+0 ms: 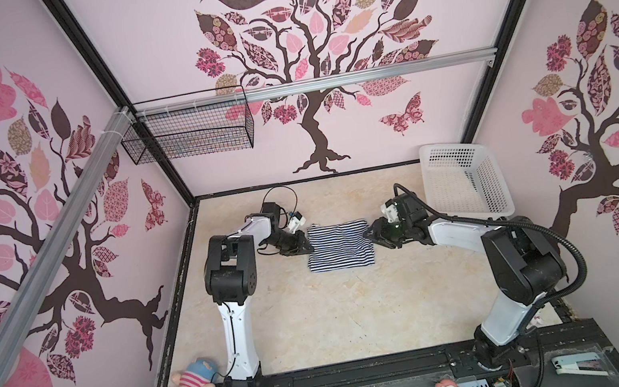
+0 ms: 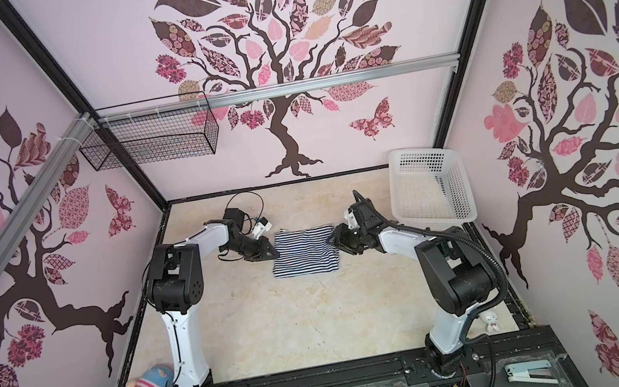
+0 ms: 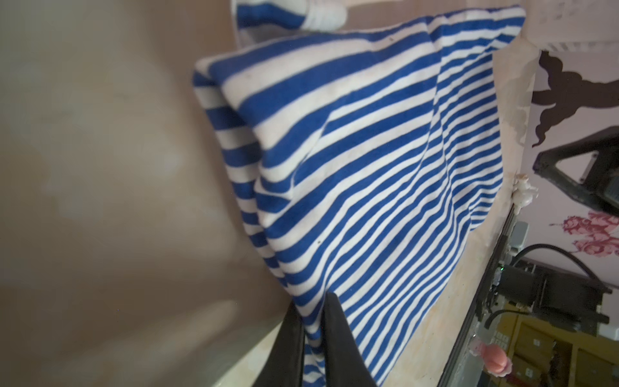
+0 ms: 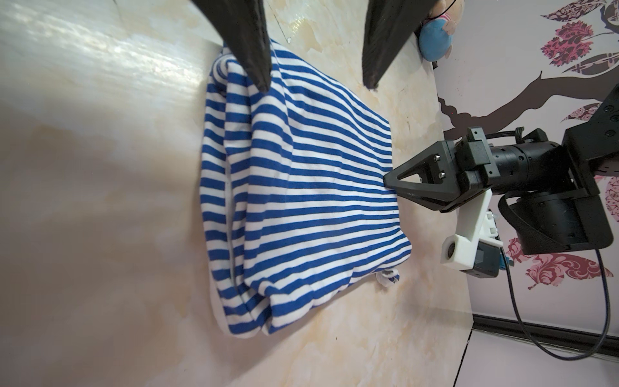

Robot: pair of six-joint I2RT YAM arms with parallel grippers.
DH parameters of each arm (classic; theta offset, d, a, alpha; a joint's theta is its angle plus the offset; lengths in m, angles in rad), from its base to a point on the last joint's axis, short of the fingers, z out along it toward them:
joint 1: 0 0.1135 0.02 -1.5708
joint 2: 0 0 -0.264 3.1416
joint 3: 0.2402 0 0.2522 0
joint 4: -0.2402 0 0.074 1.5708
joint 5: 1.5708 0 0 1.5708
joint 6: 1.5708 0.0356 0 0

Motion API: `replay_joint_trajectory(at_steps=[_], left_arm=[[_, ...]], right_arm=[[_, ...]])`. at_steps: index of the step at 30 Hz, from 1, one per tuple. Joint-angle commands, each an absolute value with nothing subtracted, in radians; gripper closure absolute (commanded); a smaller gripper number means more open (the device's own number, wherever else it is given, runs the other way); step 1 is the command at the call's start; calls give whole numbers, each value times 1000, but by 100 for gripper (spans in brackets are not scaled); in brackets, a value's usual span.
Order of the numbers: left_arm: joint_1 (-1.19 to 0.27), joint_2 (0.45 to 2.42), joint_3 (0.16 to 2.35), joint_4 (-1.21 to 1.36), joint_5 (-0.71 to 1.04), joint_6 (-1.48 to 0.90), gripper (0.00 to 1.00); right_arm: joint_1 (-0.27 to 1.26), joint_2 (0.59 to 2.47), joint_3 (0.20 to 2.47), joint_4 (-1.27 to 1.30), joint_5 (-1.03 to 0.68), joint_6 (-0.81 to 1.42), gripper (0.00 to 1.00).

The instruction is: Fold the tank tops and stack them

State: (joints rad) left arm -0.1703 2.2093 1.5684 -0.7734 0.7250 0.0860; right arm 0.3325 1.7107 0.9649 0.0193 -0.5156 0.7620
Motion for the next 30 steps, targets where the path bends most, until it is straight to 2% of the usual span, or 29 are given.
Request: replay_joint_trajectory(at_steps=[1,6,18,30], left_arm=[[-150,2229,1612,-791,709,117,95],[-137,2235,1627,-805,708,130,100],[22,2280,1751,-892,647,172,99],[145,2371,1976,-1027,473,253,98]], right_arm=[[336,1690,992,0,-506,756,53],[336,1696,991,1,-506,758,53],[338,1799,1049,-6,-512,757,53],[347,1818,1089,-6,-523,756,53]])
